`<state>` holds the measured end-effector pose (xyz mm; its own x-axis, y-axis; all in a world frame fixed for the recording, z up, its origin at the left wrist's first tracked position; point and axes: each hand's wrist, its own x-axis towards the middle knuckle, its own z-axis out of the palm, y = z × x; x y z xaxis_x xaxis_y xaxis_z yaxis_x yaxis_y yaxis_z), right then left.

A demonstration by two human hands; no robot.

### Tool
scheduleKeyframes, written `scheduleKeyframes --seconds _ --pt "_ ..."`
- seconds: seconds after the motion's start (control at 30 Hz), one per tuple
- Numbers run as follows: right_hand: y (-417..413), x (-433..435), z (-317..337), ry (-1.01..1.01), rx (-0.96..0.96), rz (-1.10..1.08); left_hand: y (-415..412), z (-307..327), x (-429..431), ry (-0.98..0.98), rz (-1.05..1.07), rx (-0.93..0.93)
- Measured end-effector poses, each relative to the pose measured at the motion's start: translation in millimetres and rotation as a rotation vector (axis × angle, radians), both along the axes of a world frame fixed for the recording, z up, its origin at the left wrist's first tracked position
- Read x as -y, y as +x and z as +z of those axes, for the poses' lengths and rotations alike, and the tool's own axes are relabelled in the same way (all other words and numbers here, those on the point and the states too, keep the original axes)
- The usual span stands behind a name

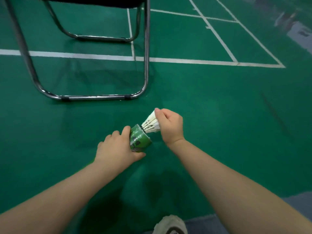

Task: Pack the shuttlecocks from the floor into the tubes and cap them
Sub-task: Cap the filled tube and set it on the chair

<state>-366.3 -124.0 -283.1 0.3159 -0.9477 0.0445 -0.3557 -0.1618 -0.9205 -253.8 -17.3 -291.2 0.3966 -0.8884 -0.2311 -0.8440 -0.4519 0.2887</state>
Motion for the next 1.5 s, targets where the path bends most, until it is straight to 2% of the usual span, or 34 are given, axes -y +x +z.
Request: scheduleKeyframes --seconds 0.07,0.27,0.43,0.63,0.7,0.8,0.93,1.07,1.2,1.3,1.4,1.5 --pt "22 -19 19 -0.012 -0.063 0.152 14 11 -15 -0.063 0.051 -0.052" --pt "58 -62 66 0.027 -0.078 0.346 50 50 -54 -0.245 0.167 -0.192" --pt "92 -100 108 0.024 -0.306 0.552 75 76 -77 -0.385 0.199 -0.252" --pt "121 -110 137 0.164 -0.559 0.741 96 90 -96 -0.431 0.202 -0.267" --pt "133 -114 146 0.110 -0.605 0.750 107 95 -98 -0.457 0.213 -0.304" --pt "154 -120 159 -0.134 -0.665 0.714 129 105 -91 -0.503 0.236 -0.388" --pt "188 -121 169 -0.477 -0.635 0.649 168 129 -78 -0.499 0.212 -0.339" --pt "228 -108 185 -0.763 -0.376 0.457 215 161 -53 -0.540 0.147 -0.287" --pt "269 -85 205 -0.845 -0.196 0.330 255 192 -23 -0.585 0.110 -0.209" --pt "301 -67 216 -0.893 -0.214 0.397 285 198 -9 -0.623 0.134 -0.226" --pt "331 -53 221 -0.889 -0.205 0.423 308 198 -1 -0.671 0.254 -0.351" --pt "361 -35 223 -0.774 -0.006 0.354 322 193 8 -0.731 0.373 -0.497"
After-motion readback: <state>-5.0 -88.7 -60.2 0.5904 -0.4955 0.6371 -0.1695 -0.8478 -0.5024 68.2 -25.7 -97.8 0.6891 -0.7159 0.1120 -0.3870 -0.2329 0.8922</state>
